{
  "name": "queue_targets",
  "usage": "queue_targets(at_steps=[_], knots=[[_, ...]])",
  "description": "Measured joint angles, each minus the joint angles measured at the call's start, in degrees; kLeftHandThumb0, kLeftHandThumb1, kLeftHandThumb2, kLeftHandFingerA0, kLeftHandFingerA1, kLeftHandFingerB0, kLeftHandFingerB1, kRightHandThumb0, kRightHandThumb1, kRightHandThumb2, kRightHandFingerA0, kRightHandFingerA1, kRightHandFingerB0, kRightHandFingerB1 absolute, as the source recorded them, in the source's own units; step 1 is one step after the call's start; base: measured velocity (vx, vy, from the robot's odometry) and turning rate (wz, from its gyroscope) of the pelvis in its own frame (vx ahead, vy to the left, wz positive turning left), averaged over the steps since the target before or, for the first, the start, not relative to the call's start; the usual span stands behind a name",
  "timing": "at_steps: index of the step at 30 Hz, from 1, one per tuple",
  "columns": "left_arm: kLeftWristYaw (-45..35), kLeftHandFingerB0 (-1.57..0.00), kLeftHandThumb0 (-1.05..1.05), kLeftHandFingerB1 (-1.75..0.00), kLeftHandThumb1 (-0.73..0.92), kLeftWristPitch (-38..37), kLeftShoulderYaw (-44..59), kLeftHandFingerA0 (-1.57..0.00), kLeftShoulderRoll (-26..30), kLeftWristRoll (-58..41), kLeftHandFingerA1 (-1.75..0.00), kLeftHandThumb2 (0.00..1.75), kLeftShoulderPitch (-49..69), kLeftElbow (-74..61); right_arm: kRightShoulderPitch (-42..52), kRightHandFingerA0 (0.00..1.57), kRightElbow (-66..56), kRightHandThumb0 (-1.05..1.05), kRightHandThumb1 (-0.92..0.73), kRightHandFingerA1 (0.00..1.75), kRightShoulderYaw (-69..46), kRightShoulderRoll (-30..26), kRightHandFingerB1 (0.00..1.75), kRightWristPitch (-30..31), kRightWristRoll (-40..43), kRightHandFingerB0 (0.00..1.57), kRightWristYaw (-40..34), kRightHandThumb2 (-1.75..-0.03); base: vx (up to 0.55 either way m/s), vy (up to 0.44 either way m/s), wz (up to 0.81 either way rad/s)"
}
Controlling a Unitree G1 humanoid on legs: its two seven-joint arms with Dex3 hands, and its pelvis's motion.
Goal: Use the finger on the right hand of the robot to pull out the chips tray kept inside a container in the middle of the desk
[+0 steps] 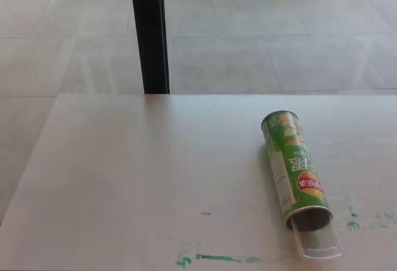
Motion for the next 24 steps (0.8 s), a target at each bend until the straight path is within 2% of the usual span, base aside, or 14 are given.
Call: queue_targets(at_steps=[1, 5, 8, 10, 11, 12, 13, 17, 19, 24], knots=[[-0.26, -0.53, -0.48, -0.55, 0.74, 0.00, 0.06, -0.58, 0.00, 0.01, -0.67, 0.62, 0.00, 0.21, 0.00, 0.65, -0.08, -0.19, -0.68, 0.72, -0.31, 0.00, 0.35, -0.36, 0.29, 0.30, 0.14, -0.60, 0.00, 0.000, 0.00], [-1.01, -0.53, -0.48, -0.55, 0.75, -0.02, 0.20, -0.58, 0.00, 0.03, -0.67, 0.62, -0.08, 0.47, 0.58, 0.66, -4.24, -0.21, -0.71, 0.65, -3.73, -0.16, 0.34, -1.89, 2.09, 0.24, 0.34, -0.63, 0.00, 0.000, 0.00], [-1.16, -0.55, -0.48, -0.56, 0.73, -0.04, 0.17, -0.57, -0.02, 0.11, -0.66, 0.62, -0.40, 0.53, 0.76, 0.67, -9.60, -0.19, -0.69, 0.78, -6.55, -0.21, 0.33, -2.82, 3.10, 0.22, -0.12, -0.62, 0.00, 0.000, 0.00], [-1.19, -0.56, -0.48, -0.57, 0.73, -0.04, 0.27, -0.57, -0.06, 0.09, -0.64, 0.61, -0.69, 0.57, 0.77, 0.65, -13.36, -0.15, -0.71, 0.74, -7.76, -0.11, 0.32, -2.96, 3.62, 0.22, -0.42, -0.62, 0.00, 0.000, 0.00], [-1.19, -0.54, -0.48, -0.56, 0.73, -0.04, 0.31, -0.57, -0.06, 0.10, -0.65, 0.62, -0.81, 0.58, 0.74, 0.65, -15.48, -0.12, -0.52, 0.79, -8.44, 0.03, 0.48, -3.02, 3.88, 0.09, -0.52, -0.96, 0.00, 0.000, 0.00], [-1.19, -0.59, -0.48, -0.58, 0.72, -0.04, 0.32, -0.60, -0.07, 0.11, -0.65, 0.61, -0.88, 0.59, 0.68, 0.69, -17.61, -0.13, -0.50, 0.79, -8.93, 0.10, 0.48, -3.03, 4.19, 0.09, -0.60, -0.94, 0.00, 0.000, 0.00], [-1.19, -0.58, -0.48, -0.57, 0.74, -0.04, 0.33, -0.58, -0.07, 0.10, -0.64, 0.62, -0.92, 0.60, 0.60, 0.71, -19.20, -0.19, -0.67, 0.70, -9.27, 0.12, 0.32, -3.04, 4.41, 0.23, -0.65, -0.62, 0.00, 0.000, 0.00], [-1.19, -0.58, -0.49, -0.57, 0.74, -0.04, 0.34, -0.58, -0.13, 0.14, -0.62, 0.62, -1.01, 0.69, -0.36, 0.77, -27.59, -0.17, -0.62, 0.81, -10.74, 0.12, 0.31, -3.04, 5.10, 0.27, -0.90, -0.58, 0.00, 0.000, 0.00], [-1.19, -0.61, -0.48, -0.61, 0.73, -0.04, 0.32, -0.57, -0.16, 0.17, -0.63, 0.62, -1.02, 0.70, -1.00, 0.75, -30.91, -0.16, -0.63, 0.87, -10.94, 0.12, 0.32, -3.01, 5.32, 0.24, -0.96, -0.59, 0.00, 0.000, 0.00], [-1.19, -0.57, -0.47, -0.54, 0.74, -0.04, 0.31, -0.58, -0.23, 0.19, -0.60, 0.62, -1.15, 0.70, -2.58, 0.79, -42.07, -0.14, -0.62, 0.86, -10.80, 0.12, 0.34, -2.65, 5.98, 0.23, -0.98, -0.58, 0.00, 0.000, 0.00]])
